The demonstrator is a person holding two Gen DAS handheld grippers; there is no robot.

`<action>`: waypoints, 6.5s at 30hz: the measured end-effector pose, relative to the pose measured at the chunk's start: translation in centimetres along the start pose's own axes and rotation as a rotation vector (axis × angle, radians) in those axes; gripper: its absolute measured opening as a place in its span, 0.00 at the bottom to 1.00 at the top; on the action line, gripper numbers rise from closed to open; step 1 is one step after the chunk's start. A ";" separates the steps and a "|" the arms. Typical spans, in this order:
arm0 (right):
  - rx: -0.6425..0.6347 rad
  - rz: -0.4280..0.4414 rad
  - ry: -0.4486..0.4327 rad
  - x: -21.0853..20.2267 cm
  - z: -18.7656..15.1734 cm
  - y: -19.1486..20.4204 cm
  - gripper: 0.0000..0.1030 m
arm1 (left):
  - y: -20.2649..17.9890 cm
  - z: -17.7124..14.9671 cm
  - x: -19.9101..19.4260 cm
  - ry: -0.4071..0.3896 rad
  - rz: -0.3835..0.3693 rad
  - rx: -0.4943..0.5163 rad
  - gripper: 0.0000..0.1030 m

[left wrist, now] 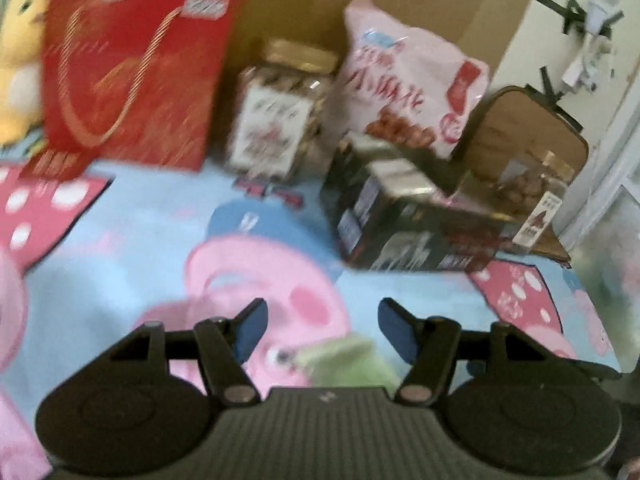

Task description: Organize snacks

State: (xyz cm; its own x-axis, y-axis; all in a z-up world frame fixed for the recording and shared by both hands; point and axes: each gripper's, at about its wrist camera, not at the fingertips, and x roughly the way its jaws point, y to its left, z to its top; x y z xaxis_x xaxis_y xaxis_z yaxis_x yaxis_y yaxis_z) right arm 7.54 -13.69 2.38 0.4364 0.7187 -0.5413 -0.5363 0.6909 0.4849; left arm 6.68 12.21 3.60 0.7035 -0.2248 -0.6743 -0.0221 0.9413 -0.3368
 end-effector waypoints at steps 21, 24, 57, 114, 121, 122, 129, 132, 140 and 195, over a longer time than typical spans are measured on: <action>-0.529 -0.126 0.120 1.0 -2.7 4.6 0.49 | -1.5 -3.1 -0.4 0.031 -0.096 0.070 0.61; -0.523 -0.299 0.056 -0.9 -3.2 2.5 0.51 | -3.1 -3.5 0.1 0.033 -0.053 0.117 0.61; 0.179 -0.229 -0.257 -8.7 -7.1 -6.4 0.56 | -5.5 -8.6 1.1 -0.164 0.288 0.253 0.64; 0.125 -0.254 -0.254 -7.8 -7.2 -5.6 0.64 | -5.0 -8.8 0.8 -0.129 0.147 0.277 0.75; 0.127 -0.240 -0.251 -7.9 -7.1 -6.1 0.65 | -4.3 -8.7 0.0 -0.167 0.093 0.237 0.75; 0.127 -0.234 -0.251 -7.9 -7.1 -6.1 0.65 | -4.2 -8.7 -0.2 -0.176 0.078 0.233 0.75; 0.065 -0.168 -0.200 -7.8 -7.2 -5.0 0.64 | -4.5 -8.4 -0.4 -0.148 -0.053 0.233 0.75; 0.031 -0.112 -0.164 -7.2 -6.5 -4.6 0.64 | -4.5 -7.2 0.7 -0.064 -0.104 0.153 0.75; -0.141 -0.079 -0.075 -4.8 -4.2 -3.0 0.57 | -7.6 -5.5 3.4 0.044 -0.137 0.190 0.67; -0.098 -0.284 -0.162 -8.9 -6.3 -3.2 0.23 | -10.9 -8.1 0.8 -0.056 0.054 0.321 0.47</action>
State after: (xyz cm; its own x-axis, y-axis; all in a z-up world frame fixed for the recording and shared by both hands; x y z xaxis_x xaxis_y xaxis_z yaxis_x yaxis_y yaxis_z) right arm 0.77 -22.78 1.35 0.6831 0.5076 -0.5251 -0.4407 0.8598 0.2578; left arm 1.71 -0.27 1.35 0.7457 -0.1665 -0.6451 0.1586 0.9848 -0.0709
